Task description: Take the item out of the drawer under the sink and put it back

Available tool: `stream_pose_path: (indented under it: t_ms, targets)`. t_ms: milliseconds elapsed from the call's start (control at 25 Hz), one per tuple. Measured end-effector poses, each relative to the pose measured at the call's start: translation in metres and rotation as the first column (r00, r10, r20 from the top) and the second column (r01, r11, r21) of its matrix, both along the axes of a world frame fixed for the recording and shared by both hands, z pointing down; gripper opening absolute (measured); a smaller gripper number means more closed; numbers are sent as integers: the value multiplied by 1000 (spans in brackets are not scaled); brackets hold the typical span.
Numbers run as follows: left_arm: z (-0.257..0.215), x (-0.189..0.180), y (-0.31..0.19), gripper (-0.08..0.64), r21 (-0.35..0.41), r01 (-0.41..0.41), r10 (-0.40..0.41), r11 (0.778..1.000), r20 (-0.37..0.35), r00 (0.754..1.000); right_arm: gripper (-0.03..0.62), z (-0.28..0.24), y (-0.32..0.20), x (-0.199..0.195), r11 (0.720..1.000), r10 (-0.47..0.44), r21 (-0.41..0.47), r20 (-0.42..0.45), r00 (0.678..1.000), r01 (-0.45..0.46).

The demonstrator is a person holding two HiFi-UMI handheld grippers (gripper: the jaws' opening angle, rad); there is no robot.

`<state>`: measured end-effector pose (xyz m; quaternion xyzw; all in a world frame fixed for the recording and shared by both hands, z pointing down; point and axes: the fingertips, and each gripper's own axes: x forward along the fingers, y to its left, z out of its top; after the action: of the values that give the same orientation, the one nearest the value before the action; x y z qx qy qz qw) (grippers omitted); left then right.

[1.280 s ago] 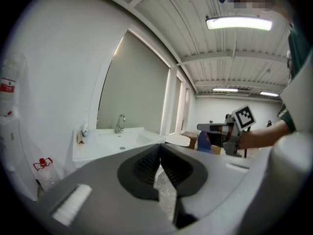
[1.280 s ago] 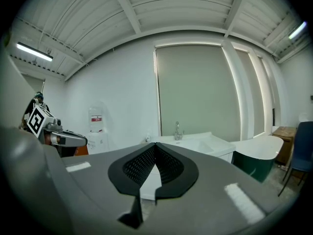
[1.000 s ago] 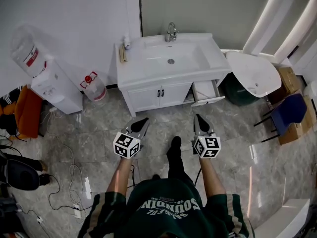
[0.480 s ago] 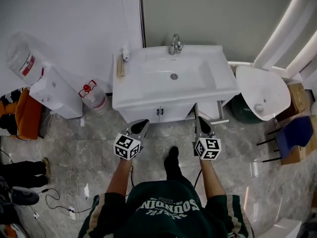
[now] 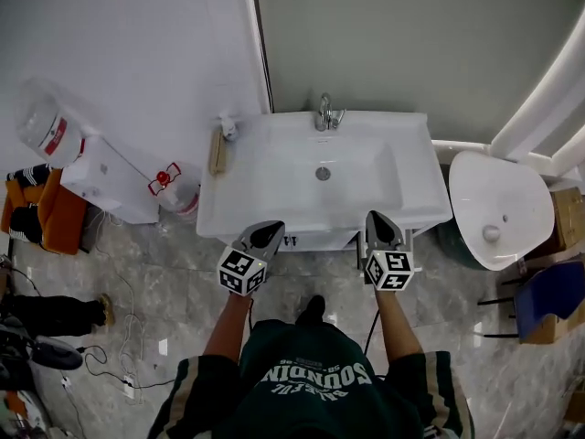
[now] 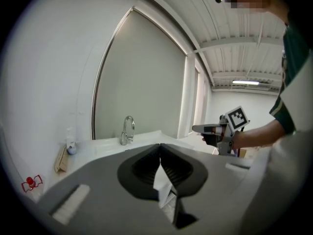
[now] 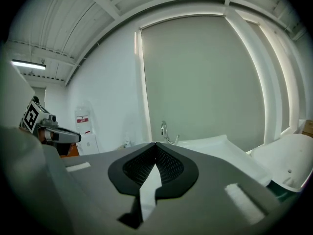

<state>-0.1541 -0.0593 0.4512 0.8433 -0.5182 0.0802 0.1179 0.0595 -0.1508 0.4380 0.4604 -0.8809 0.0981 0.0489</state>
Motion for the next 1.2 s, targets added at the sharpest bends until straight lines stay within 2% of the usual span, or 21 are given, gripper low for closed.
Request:
stream_pose_path:
  t_ms: [400,800,1200]
  targets:
    - [0,19,-51,51,5,-23,22,1000,9,1000,2,5,-44,4,1000,-19,3,28,999,18]
    - [14,41,-81,51,-14,-91,91,996,-10,996,2,17,-57,33,999,34,-6,12,999,-34]
    - [50,63,-100,51,-90,-193,189,977,-43,981,2,54,-64,60,991,117,-64,-53,992,-120]
